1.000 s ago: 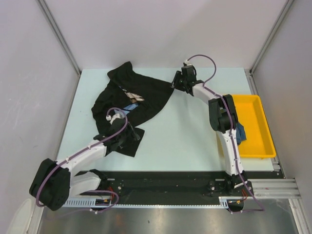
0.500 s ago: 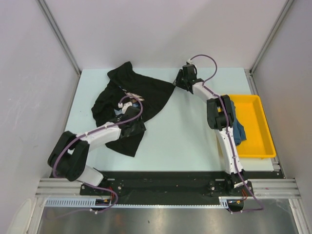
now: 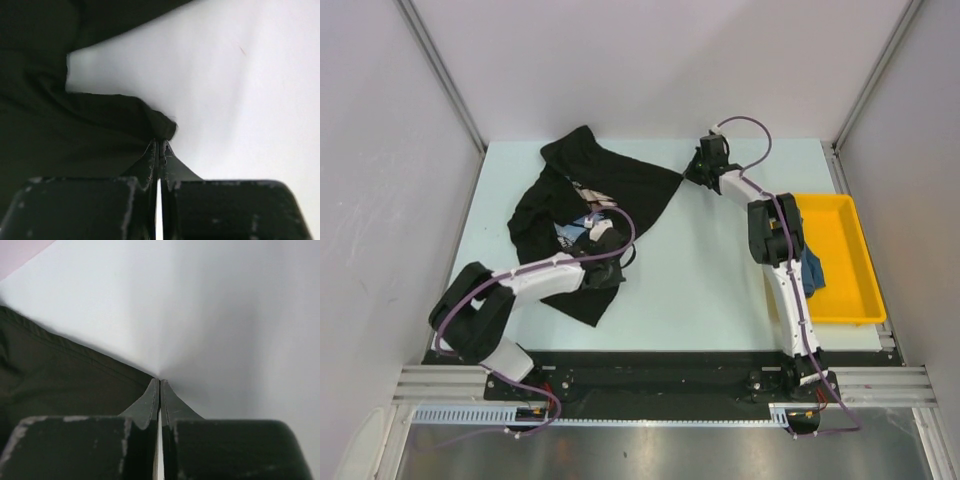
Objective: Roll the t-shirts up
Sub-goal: Flatten out the T-shirt at the center of the board.
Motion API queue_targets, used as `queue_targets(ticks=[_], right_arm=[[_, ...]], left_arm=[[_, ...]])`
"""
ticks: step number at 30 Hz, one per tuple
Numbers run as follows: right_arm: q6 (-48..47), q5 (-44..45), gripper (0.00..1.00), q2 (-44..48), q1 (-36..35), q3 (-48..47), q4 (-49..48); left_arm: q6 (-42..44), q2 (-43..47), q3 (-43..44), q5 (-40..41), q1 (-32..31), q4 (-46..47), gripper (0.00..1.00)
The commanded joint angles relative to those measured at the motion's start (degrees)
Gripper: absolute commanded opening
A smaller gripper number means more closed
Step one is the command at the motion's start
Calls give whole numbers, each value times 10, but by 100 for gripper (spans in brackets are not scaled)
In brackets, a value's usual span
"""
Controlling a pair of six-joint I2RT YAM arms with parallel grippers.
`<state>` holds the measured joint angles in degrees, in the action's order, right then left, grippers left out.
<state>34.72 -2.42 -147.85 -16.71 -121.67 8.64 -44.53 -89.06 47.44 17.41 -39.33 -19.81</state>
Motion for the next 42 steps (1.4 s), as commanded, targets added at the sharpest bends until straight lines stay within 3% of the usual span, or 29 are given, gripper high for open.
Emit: queue_targets(ticks=[1, 8, 13, 16, 17, 20, 21, 23, 26, 27, 29, 33, 36, 39, 42], right_arm=[[22, 40, 0, 106, 39, 136, 14], [15, 87, 0, 300, 72, 378, 12], [-11, 109, 0, 373, 70, 471, 44], [-18, 111, 0, 397, 69, 485, 48], [-19, 110, 0, 400, 69, 485, 48], [-22, 101, 0, 403, 71, 485, 40], [-24, 99, 0, 403, 72, 485, 38], [-26, 93, 0, 401, 74, 484, 27], [-24, 81, 0, 397, 76, 483, 19], [-24, 80, 0, 397, 76, 482, 18], [-24, 72, 0, 397, 76, 482, 14], [-18, 53, 0, 395, 77, 481, 14], [-13, 44, 0, 394, 75, 481, 16], [-11, 34, 0, 393, 74, 481, 12], [-11, 30, 0, 390, 75, 481, 6]], left_arm=[[-21, 121, -60, -10, -55, -29, 0], [-45, 316, -166, -87, -93, -79, 0], [-42, 403, -218, -212, -116, -106, 0], [-50, 443, -217, -231, -124, -139, 1], [-50, 459, -213, -226, -124, -145, 5], [-50, 460, -180, -203, -123, -181, 39], [-54, 453, -153, -187, -123, -190, 56], [-83, 447, -121, -93, -123, -232, 61], [-94, 427, -70, -41, -69, -270, 61], [-91, 422, -62, -40, -10, -272, 59], [-87, 418, -65, -40, 48, -260, 57], [-95, 408, -95, 2, 165, -253, 53], [-101, 408, -156, -11, 238, -216, 46], [-100, 417, -214, -52, 289, -143, 43], [-102, 405, -237, -60, 294, -75, 44]])
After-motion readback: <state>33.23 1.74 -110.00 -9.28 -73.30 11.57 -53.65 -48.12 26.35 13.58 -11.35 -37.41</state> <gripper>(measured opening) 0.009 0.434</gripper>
